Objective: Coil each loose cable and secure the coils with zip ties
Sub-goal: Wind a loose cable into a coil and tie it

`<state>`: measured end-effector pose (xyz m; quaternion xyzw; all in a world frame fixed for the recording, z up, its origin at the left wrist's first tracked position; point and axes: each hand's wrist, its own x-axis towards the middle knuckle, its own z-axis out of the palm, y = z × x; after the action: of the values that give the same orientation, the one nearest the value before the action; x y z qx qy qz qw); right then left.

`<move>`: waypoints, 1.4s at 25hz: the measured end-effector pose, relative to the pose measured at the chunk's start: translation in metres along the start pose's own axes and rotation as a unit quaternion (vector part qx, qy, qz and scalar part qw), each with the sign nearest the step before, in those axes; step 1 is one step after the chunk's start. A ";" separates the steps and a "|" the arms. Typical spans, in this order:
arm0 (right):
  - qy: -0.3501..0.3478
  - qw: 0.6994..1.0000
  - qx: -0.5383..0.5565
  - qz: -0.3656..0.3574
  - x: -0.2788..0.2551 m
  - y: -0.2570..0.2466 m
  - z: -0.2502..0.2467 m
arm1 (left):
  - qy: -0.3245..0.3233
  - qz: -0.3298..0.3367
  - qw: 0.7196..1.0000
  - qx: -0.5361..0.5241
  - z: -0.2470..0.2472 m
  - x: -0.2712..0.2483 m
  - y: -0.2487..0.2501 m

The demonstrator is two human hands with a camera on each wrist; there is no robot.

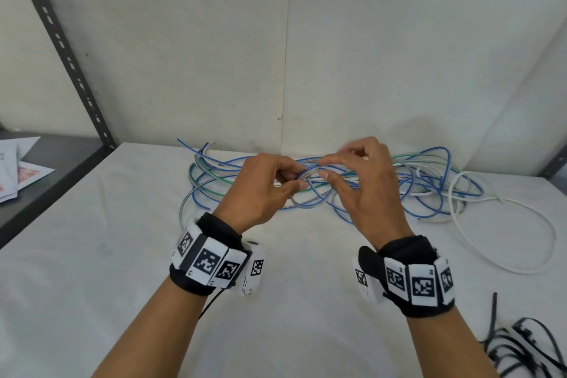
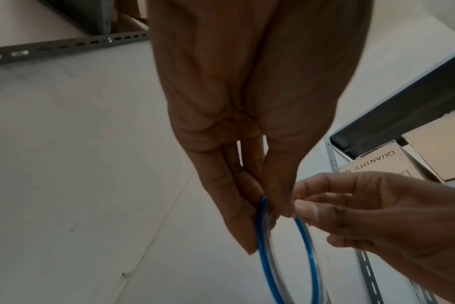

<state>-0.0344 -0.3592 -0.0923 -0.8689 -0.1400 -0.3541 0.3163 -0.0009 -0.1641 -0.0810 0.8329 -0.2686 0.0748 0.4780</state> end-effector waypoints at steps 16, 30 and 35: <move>0.081 0.954 0.248 0.146 0.002 -0.009 -0.002 | 0.111 -0.012 0.981 -0.162 -0.024 0.001 0.004; 0.056 0.936 0.312 0.153 -0.002 -0.018 0.006 | 0.065 -0.037 0.976 -0.205 -0.025 -0.001 0.009; -0.060 0.975 0.199 0.083 -0.002 -0.012 -0.007 | -0.034 -0.026 0.995 -0.089 -0.028 -0.004 0.007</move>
<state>-0.0450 -0.3549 -0.0846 -0.8168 -0.1536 -0.2388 0.5023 -0.0045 -0.1419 -0.0630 0.7960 -0.2686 0.0095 0.5424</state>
